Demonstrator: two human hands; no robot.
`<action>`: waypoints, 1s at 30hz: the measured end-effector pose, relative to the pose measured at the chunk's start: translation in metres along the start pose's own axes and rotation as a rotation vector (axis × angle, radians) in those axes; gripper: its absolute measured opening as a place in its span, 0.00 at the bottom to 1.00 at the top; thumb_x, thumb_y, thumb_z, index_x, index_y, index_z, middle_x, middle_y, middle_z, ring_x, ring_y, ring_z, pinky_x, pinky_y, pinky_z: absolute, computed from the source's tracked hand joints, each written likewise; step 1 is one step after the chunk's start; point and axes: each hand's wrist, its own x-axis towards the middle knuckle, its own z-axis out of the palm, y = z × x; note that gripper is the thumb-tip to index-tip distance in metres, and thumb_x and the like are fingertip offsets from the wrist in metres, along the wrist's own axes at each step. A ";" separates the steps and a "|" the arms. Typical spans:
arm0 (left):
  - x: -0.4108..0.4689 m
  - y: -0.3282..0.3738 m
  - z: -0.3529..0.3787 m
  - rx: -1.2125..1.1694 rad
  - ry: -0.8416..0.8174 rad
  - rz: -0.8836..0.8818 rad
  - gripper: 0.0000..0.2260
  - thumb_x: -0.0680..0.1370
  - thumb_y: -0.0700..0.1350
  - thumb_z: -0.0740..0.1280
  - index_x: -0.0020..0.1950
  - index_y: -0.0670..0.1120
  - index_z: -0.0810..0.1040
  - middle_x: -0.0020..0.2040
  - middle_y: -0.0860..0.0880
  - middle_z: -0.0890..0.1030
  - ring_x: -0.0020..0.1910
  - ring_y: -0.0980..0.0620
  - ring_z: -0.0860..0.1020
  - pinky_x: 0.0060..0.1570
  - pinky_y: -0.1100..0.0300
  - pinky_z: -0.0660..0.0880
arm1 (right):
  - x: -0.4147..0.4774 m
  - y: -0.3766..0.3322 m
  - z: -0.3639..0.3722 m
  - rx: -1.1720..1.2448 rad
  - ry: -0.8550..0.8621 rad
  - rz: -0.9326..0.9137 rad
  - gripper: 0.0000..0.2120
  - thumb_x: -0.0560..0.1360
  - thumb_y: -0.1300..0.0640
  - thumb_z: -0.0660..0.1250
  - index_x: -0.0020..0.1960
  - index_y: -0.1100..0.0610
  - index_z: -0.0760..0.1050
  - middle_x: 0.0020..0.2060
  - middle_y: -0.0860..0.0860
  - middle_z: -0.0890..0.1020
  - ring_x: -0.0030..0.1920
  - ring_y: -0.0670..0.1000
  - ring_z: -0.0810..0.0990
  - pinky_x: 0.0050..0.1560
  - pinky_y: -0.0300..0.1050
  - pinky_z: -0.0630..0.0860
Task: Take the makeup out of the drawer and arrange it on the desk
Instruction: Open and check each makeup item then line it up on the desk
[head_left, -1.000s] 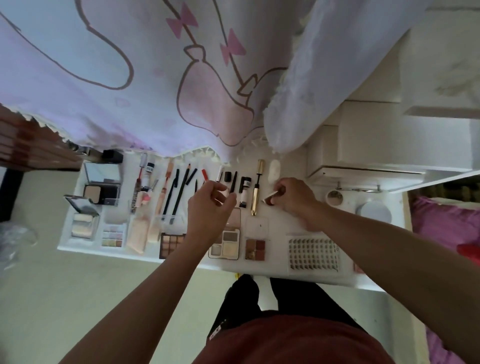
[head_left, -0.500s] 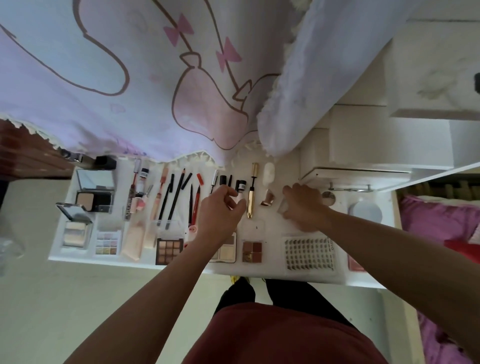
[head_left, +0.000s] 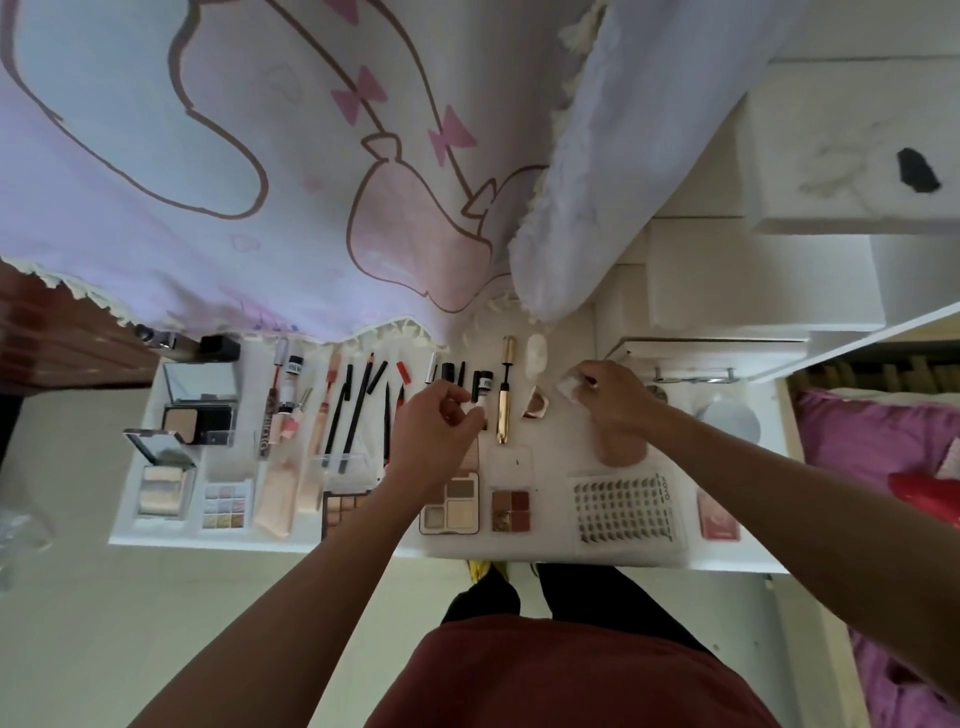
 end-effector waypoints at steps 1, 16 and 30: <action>0.002 0.002 -0.003 -0.025 -0.016 0.006 0.06 0.75 0.46 0.71 0.51 0.49 0.78 0.38 0.47 0.82 0.38 0.50 0.81 0.43 0.59 0.79 | -0.008 -0.008 -0.008 0.201 -0.031 0.037 0.12 0.78 0.65 0.63 0.38 0.55 0.70 0.38 0.48 0.76 0.40 0.53 0.77 0.36 0.44 0.73; -0.008 0.077 -0.049 -0.456 -0.391 0.231 0.15 0.67 0.46 0.75 0.52 0.45 0.83 0.46 0.37 0.83 0.40 0.43 0.80 0.48 0.48 0.79 | -0.096 -0.091 -0.074 1.180 -0.160 0.182 0.02 0.74 0.67 0.68 0.46 0.64 0.78 0.33 0.56 0.81 0.31 0.48 0.80 0.31 0.35 0.78; -0.022 0.070 -0.070 -0.649 -0.315 0.102 0.15 0.64 0.44 0.74 0.48 0.39 0.82 0.41 0.41 0.84 0.44 0.43 0.82 0.48 0.56 0.79 | -0.125 -0.112 -0.052 0.900 -0.053 -0.060 0.15 0.71 0.57 0.73 0.56 0.63 0.81 0.48 0.58 0.85 0.45 0.53 0.85 0.44 0.43 0.80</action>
